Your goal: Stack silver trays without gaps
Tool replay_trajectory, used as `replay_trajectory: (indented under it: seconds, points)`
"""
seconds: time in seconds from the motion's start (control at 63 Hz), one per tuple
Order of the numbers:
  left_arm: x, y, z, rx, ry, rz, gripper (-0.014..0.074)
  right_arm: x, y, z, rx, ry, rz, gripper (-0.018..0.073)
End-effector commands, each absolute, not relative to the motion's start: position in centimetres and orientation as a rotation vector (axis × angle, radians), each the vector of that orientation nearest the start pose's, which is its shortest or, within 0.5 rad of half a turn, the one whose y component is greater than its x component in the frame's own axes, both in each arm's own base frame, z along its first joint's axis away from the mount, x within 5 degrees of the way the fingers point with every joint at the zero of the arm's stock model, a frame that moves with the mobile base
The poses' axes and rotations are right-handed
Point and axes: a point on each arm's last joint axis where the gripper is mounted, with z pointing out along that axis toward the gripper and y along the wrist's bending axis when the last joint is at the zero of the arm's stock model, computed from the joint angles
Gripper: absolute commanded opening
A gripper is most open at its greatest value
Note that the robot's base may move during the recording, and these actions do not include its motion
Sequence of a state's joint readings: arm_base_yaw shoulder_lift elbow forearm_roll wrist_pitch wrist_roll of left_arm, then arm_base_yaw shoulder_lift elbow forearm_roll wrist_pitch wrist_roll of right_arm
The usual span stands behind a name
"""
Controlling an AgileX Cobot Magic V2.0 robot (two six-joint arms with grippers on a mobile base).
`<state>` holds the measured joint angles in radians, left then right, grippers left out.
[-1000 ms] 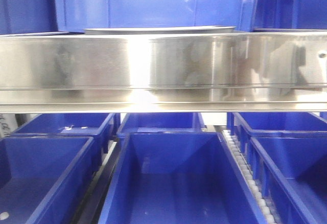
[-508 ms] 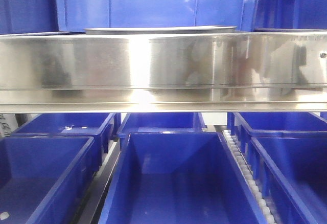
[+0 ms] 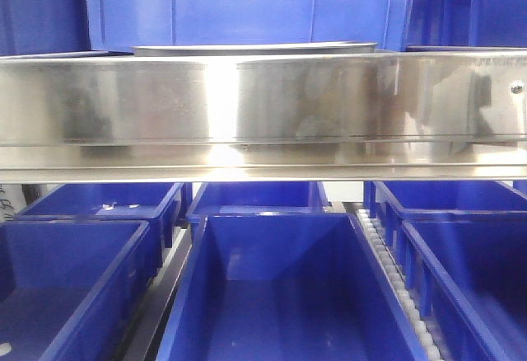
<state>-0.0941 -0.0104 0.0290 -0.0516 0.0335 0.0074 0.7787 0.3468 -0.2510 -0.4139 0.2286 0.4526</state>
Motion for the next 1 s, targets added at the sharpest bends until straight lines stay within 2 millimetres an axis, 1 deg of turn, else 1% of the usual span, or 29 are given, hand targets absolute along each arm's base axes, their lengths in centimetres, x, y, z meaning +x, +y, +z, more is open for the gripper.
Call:
replay_trajectory:
  seconds: [0.0,0.111,0.175,0.27,0.381,0.508,0.556,0.683,0.762,0.873,0.984]
  points:
    - [5.4,-0.5,21.1,0.03,1.428,-0.113,-0.0048,6.7,5.8,27.1,-0.596,1.614,0.536,0.006]
    - [5.4,-0.5,21.1,0.03,1.428,-0.113,-0.0048,6.9,5.6,27.1,-0.532,1.641,0.559,0.006]
    - [5.4,-0.5,21.1,0.03,1.428,-0.113,-0.0048,7.2,5.2,27.0,-0.476,1.661,0.513,0.006]
    - [5.4,-0.5,21.1,0.03,1.428,-0.113,-0.0048,7.6,4.1,27.0,-0.324,1.691,0.457,0.006]
    - [5.4,-0.5,21.1,0.03,1.428,-0.113,-0.0048,7.7,2.7,26.9,-0.194,1.667,0.345,0.006]
    - [5.4,-0.5,21.1,0.03,1.428,-0.113,-0.0048,7.2,1.3,25.8,-0.053,1.606,0.232,0.006]
    - [5.4,-0.5,21.1,0.03,1.428,-0.113,-0.0048,6.9,0.9,25.0,-0.006,1.581,0.195,0.006]
    - [5.4,-0.5,21.1,0.03,1.428,-0.113,-0.0048,6.1,0.3,23.3,0.06,1.502,0.131,0.006]
    - [5.4,-0.5,21.1,0.03,1.428,-0.113,-0.0048,5.7,0.1,22.6,0.079,1.455,0.11,0.006]
    - [5.4,-0.5,21.1,0.03,1.428,-0.113,-0.0048,5.4,0.0,21.0,0.089,1.416,0.095,0.006]
    - [5.5,-0.5,21.1,0.03,1.43,-0.113,-0.0048,5.5,0.0,20.8,0.088,1.443,0.094,0.006]
